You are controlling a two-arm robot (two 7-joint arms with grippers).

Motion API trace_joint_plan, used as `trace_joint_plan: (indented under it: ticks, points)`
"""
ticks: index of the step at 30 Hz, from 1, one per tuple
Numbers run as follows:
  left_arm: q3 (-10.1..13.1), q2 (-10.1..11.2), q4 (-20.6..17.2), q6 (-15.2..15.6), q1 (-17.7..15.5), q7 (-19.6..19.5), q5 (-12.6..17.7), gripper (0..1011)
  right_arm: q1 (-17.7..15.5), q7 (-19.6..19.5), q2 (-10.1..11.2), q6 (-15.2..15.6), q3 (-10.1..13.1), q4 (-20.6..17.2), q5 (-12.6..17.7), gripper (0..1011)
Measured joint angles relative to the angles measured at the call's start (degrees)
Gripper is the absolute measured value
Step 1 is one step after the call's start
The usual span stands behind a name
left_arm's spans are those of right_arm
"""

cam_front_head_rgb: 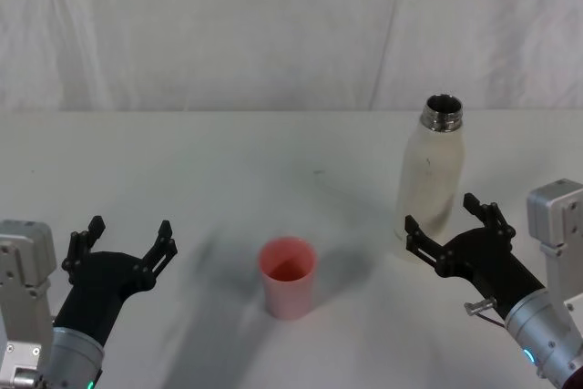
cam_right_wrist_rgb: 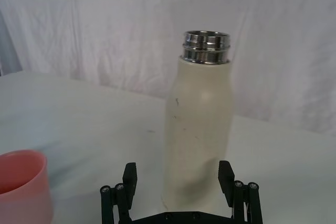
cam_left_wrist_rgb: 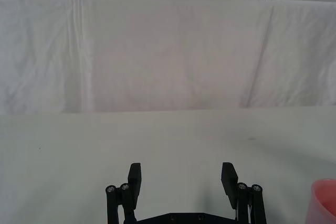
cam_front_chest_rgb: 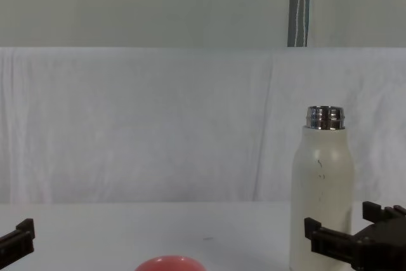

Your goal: Grasp the thermos with one hand and pour water into the cup lid.

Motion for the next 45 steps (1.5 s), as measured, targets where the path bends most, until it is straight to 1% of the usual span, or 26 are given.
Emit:
trace_joint_plan:
  ticks: [6,22,32,45]
  points:
    - [0.0,0.0,0.0,0.0,0.0,0.0,0.0,1001,1.6,0.8,0.6,-0.2,-0.6,1.7,0.0,1001]
    - [0.0,0.0,0.0,0.0,0.0,0.0,0.0,1001,3.7,0.5,0.6,0.0,-0.7,4.5,0.2,1001]
    - [0.0,0.0,0.0,0.0,0.0,0.0,0.0,1001,5.8,0.6,0.2,0.6,-0.2,6.6,1.8,1001]
    - [0.0,0.0,0.0,0.0,0.0,0.0,0.0,1001,7.1,1.1,0.1,1.0,-0.1,7.6,3.7,1001]
